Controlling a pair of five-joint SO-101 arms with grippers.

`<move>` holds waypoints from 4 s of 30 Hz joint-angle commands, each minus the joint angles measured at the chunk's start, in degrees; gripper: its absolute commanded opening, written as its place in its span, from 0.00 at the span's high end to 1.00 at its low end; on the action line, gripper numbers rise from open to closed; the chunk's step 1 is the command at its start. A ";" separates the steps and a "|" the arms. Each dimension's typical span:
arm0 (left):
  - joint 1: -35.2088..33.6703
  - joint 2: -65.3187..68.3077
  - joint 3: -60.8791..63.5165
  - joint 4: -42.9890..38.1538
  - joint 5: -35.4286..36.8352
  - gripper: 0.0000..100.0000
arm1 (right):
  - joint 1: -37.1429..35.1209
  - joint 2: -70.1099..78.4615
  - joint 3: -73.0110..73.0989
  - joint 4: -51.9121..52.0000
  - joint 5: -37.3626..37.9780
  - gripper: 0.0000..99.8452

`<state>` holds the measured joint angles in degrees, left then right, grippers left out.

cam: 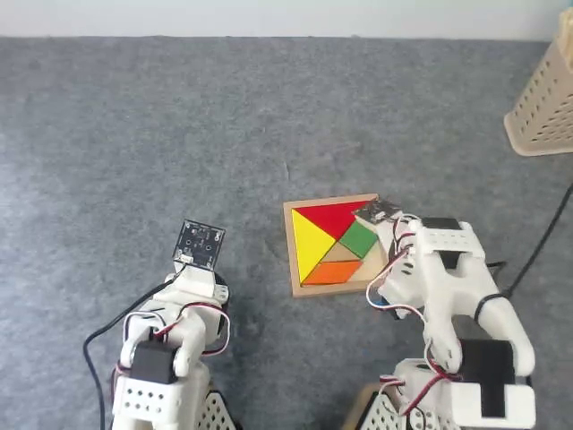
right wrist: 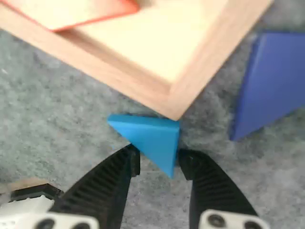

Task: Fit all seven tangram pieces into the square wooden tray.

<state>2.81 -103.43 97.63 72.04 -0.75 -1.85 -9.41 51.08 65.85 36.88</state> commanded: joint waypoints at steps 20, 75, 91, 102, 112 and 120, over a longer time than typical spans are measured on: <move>0.44 -1.23 -1.10 0.35 0.44 0.99 | 1.63 -11.38 -8.35 11.82 -0.79 0.83; 0.35 -1.23 -1.10 0.35 0.44 0.99 | -3.38 -8.84 -19.87 14.11 8.00 0.99; 0.35 -1.23 -1.10 0.35 0.44 0.99 | -8.31 10.51 -49.85 16.40 3.43 0.99; 0.35 -1.23 -1.10 0.35 0.44 0.99 | -12.70 30.99 -70.77 21.67 28.75 0.99; 0.35 -1.23 -1.10 0.35 0.44 0.99 | -12.26 36.00 -70.59 11.03 59.43 0.99; 0.35 -1.23 -1.10 0.35 0.44 0.99 | -12.79 38.55 -70.42 16.04 70.33 0.99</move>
<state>2.81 -103.43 97.63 72.04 -0.75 -14.07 30.33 -16.79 79.21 102.81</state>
